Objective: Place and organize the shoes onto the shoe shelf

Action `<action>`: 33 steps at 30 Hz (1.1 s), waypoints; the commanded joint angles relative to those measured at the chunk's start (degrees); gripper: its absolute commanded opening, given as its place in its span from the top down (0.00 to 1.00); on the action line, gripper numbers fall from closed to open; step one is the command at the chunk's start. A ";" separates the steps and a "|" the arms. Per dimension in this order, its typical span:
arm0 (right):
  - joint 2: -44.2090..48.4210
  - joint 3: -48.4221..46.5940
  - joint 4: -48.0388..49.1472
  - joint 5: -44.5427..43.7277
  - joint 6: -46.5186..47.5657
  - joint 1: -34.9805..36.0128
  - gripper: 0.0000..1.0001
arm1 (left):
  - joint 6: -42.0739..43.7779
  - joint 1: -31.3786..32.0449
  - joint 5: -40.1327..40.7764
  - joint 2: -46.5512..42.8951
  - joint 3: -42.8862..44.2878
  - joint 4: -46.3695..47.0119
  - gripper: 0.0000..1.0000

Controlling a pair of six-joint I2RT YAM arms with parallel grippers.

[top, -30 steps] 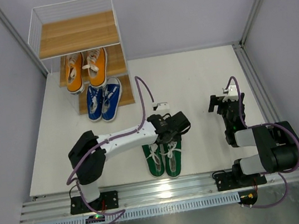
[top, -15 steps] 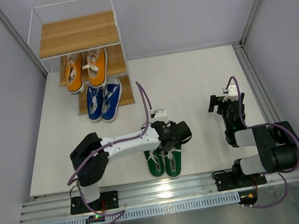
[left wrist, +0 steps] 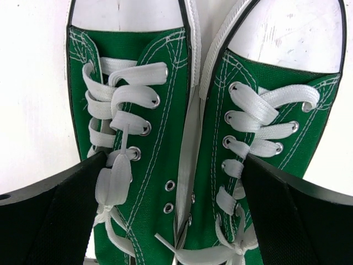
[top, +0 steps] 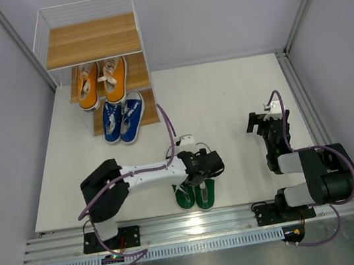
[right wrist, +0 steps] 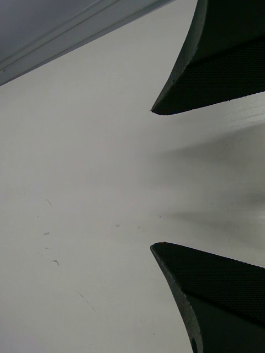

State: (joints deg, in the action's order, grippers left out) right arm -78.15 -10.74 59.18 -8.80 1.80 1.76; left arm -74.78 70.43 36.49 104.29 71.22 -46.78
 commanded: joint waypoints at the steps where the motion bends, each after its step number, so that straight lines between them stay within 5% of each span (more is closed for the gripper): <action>1: -0.07 -1.04 4.54 0.45 -0.13 -0.18 0.03 | -2.73 0.58 -2.66 2.41 -2.31 -6.89 0.00; 8: 0.01 -1.12 4.63 0.36 -0.13 -0.18 0.03 | -1.42 -0.74 -6.07 3.89 -9.43 3.36 0.00; 10: -0.07 -1.04 4.63 0.36 -0.13 -0.18 0.03 | -0.11 -0.39 -7.92 5.56 -9.52 4.85 0.12; 13: -0.07 -1.12 4.63 0.36 -0.13 -0.09 0.03 | 2.27 0.14 -9.50 6.10 -9.96 8.90 0.54; 14: -0.07 -1.12 4.46 0.36 -0.13 -0.09 0.03 | 2.53 0.32 -9.86 6.27 -9.79 9.43 0.83; 16: -0.07 -1.12 4.63 0.45 -0.13 -0.18 0.03 | 2.98 0.67 -10.38 6.98 -9.09 9.35 1.00; 33: -0.07 -1.04 4.54 0.36 -0.13 -0.18 0.03 | 6.93 4.27 -4.51 -11.03 0.41 -7.78 1.00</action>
State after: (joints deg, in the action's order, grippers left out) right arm -78.15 -10.74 59.18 -8.80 1.80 1.76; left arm -69.41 73.06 31.66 100.20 68.20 -45.87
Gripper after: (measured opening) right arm 0.973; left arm 0.060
